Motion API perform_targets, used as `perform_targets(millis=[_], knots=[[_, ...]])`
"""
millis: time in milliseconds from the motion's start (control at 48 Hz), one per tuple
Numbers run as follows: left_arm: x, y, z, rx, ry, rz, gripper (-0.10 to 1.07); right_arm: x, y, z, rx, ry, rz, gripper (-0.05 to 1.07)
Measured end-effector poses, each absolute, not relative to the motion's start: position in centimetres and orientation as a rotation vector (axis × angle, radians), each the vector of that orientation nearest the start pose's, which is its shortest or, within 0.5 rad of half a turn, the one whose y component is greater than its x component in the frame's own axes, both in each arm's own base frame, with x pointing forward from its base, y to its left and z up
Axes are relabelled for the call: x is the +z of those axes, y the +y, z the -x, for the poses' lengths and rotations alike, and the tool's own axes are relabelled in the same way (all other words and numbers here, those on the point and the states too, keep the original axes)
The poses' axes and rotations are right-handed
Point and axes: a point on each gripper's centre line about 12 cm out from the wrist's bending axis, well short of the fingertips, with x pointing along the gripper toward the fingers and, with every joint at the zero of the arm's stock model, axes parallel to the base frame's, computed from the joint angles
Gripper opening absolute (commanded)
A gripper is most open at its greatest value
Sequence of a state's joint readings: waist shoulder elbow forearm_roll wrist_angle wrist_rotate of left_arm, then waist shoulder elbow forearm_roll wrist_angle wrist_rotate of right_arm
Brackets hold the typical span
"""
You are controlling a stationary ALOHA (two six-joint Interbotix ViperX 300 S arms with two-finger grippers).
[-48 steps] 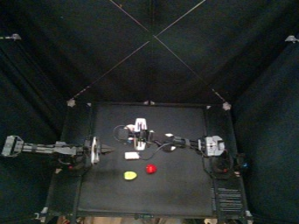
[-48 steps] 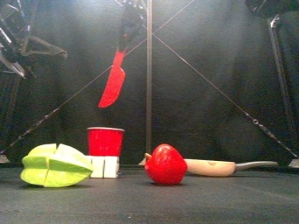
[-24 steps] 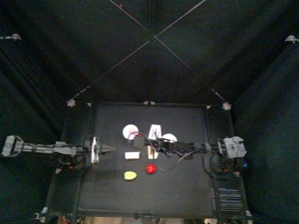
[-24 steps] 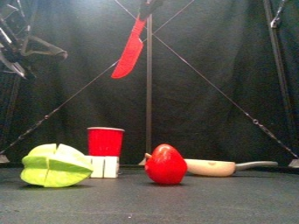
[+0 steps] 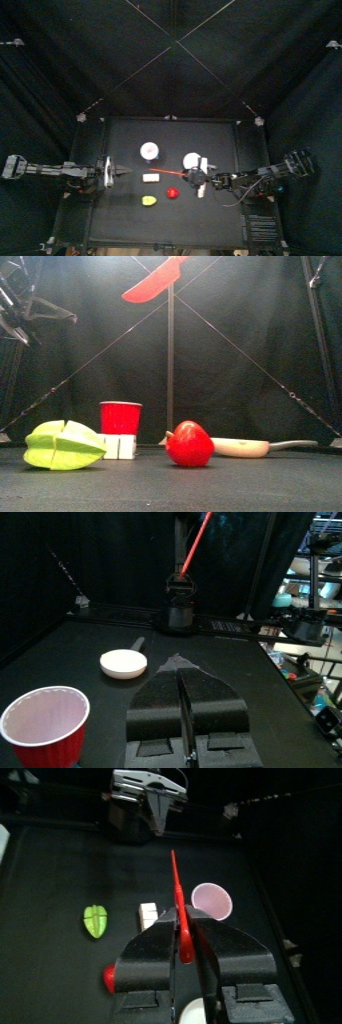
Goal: Grab knife with both hands
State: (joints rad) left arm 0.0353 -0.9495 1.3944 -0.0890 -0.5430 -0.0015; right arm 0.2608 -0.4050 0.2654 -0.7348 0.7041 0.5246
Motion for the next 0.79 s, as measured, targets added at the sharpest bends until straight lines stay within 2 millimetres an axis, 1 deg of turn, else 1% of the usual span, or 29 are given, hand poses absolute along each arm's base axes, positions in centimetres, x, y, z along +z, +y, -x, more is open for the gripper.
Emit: perform_targets(millis=[125, 188, 208, 271, 333, 479, 562, 646, 792], knots=[[23.2, 1.1, -17.9, 0.071, -0.098, 0.072, 0.01, 40.2, 4.0, -31.2, -0.087, 0.302, 0.189, 0.49], [23.2, 0.9, -17.9, 0.058, -0.099, 0.062, 0.02, 38.3, 4.4, -29.9, -0.020, 0.259, 0.162, 0.49], [23.2, 0.8, -17.9, 0.055, -0.099, 0.060, 0.03, 37.9, 4.4, -29.7, -0.009, 0.251, 0.157, 0.49], [23.3, 0.7, -17.9, 0.046, -0.100, 0.052, 0.07, 36.3, 4.5, -28.8, 0.038, 0.230, 0.120, 0.49], [23.4, 0.4, -17.9, 0.028, -0.109, 0.036, 0.12, 35.0, 4.5, -28.1, 0.071, 0.215, 0.082, 0.49], [23.5, -0.2, -17.9, -0.007, -0.117, 0.012, 0.28, 32.3, 3.6, -27.1, 0.101, 0.212, 0.013, 0.49], [23.5, -0.3, -17.9, -0.018, -0.118, 0.004, 0.39, 30.6, 3.0, -26.8, 0.110, 0.229, -0.002, 0.49], [23.5, -0.4, -17.9, -0.025, -0.118, 0.003, 0.50, 29.4, 2.8, -26.5, 0.118, 0.240, -0.018, 0.49], [23.2, -0.8, -18.1, -0.043, -0.100, -0.005, 0.66, 27.9, 2.5, -26.1, 0.132, 0.248, -0.050, 0.49]])
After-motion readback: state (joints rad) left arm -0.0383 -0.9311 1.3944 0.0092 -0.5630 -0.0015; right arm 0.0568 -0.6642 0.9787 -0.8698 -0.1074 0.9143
